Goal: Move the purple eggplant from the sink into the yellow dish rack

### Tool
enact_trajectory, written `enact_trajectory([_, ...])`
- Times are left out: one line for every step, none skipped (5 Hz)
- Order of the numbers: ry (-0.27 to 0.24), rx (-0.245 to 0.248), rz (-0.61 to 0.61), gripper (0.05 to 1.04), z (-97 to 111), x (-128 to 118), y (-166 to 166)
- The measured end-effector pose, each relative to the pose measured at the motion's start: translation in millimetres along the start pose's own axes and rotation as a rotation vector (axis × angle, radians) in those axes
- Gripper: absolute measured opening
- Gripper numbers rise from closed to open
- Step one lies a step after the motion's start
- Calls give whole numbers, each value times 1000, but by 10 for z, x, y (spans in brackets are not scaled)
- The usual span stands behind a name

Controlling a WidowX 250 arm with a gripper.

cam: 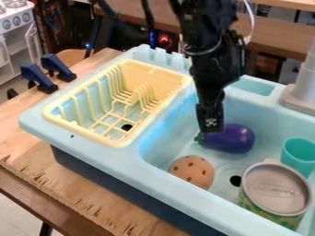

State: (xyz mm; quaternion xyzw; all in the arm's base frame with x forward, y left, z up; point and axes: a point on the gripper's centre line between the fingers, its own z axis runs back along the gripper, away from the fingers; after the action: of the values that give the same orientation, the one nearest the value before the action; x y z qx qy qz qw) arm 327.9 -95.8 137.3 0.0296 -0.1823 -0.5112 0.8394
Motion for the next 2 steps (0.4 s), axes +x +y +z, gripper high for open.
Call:
enact_trajectory([-10, -48, 40, 1006, -145, 45, -70])
enact_trajectory([-5, -61, 56, 1006, -242, 63, -98])
